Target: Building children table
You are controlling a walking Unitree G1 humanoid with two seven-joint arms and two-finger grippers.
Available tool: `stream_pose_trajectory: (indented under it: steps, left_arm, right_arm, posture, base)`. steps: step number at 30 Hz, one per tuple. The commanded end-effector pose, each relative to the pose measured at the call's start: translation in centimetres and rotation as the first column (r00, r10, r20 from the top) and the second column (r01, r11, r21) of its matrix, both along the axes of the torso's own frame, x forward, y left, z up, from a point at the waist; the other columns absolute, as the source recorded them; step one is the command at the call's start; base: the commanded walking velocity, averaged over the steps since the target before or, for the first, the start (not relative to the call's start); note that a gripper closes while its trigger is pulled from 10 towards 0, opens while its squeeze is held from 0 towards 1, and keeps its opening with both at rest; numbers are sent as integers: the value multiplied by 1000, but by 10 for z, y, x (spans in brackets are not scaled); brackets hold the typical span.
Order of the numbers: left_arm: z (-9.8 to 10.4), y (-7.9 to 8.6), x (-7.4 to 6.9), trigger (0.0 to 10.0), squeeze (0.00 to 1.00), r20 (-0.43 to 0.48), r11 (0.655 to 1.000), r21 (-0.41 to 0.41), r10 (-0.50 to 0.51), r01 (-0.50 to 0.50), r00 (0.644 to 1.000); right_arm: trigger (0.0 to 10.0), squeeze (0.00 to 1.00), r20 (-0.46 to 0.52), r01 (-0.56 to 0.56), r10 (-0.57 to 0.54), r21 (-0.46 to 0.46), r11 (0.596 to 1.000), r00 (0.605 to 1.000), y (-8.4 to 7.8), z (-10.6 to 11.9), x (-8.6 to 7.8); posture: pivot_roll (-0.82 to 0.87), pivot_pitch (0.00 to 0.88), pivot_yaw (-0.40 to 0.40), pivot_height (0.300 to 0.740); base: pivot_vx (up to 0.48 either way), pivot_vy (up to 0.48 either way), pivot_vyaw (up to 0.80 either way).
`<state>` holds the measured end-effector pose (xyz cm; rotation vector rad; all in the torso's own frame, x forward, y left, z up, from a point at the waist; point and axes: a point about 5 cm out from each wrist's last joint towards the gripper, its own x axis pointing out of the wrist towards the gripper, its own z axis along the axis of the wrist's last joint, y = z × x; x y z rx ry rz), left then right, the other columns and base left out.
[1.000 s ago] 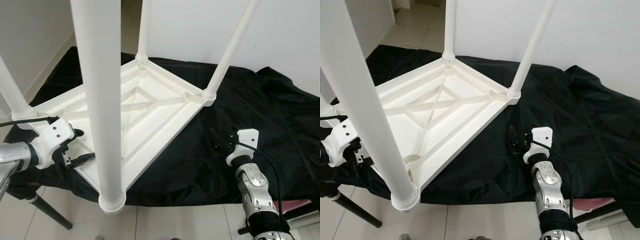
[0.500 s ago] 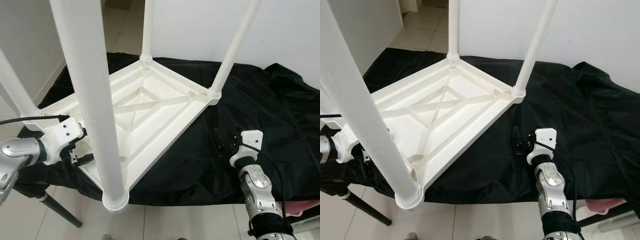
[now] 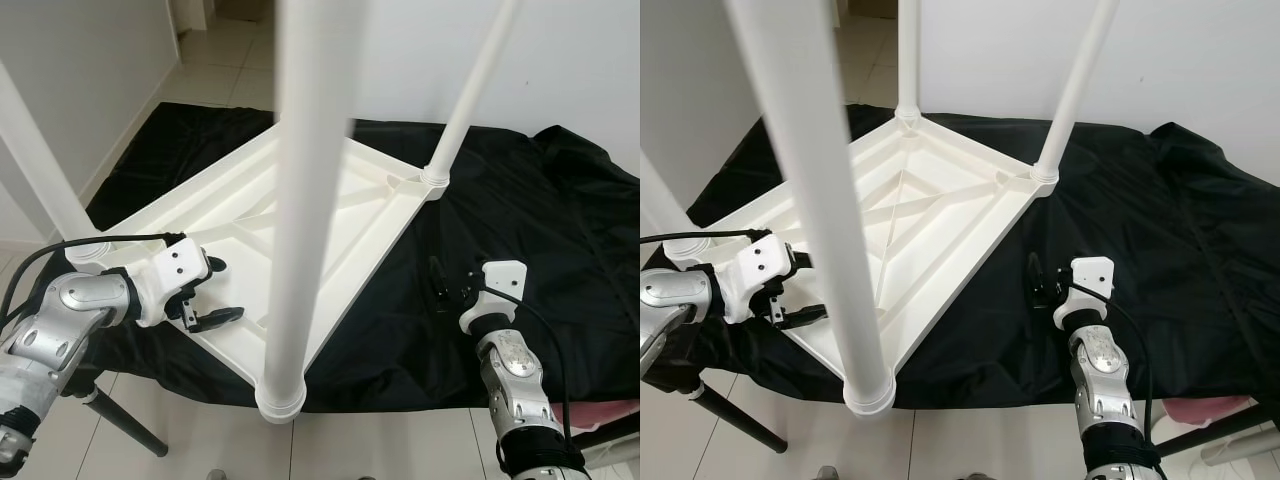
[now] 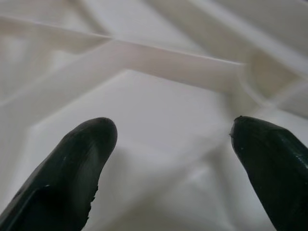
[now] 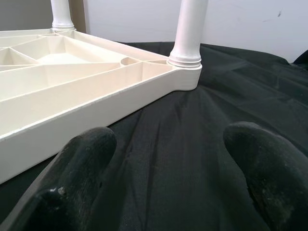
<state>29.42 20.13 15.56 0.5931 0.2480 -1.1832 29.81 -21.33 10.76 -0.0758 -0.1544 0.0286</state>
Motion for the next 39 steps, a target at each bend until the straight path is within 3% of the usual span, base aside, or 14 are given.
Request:
stream_pose_trajectory:
  steps: [1, 9, 17, 21, 29, 33, 39]
  left_arm:
    - [-3, -3, -4, 10000, 0, -55, 996, 17, -83, 85, 995]
    - [11, 15, -21, 10000, 0, -152, 990, -39, -141, 137, 978]
    - [3, 11, -13, 10000, 0, -119, 994, 2, -104, 105, 987]
    - [-3, 0, 2, 10000, 0, -60, 997, 30, -64, 66, 996]
    - [-5, -5, 15, 10000, 0, -44, 998, 67, -1, 4, 999]
    - [-7, -4, 15, 10000, 0, -54, 996, 87, -14, 19, 998]
    - [6, 6, 5, 10000, 0, -106, 996, -8, -91, 90, 990]
  right_arm:
    - [10000, 0, 2, 5, -5, -9, 1000, 1000, -2, 1, 1]
    - [10000, 0, -2, 6, -6, -6, 1000, 1000, -2, -1, 0]
    - [10000, 0, -1, -7, 7, -4, 1000, 1000, 3, 0, 4]
    - [10000, 0, 4, -20, 20, -6, 1000, 1000, 6, 2, 9]
    - [10000, 0, 9, -23, 23, -6, 1000, 1000, 8, 4, 12]
    - [10000, 0, 11, -23, 23, -7, 1000, 1000, 9, 4, 12]
    - [10000, 0, 4, 0, 0, -10, 1000, 1000, 2, 0, 8]
  posture:
    - [29, 43, -37, 740]
    - [40, 40, -41, 740]
    - [51, 36, -55, 740]
    - [53, 33, -59, 740]
    - [49, 28, -56, 740]
    - [43, 26, -51, 740]
    - [37, 28, -44, 740]
  base:
    - [0, 0, 0]
    - [0, 0, 0]
    - [0, 0, 0]
    - [0, 0, 0]
    - [0, 0, 0]
    - [0, 0, 0]
    - [0, 0, 0]
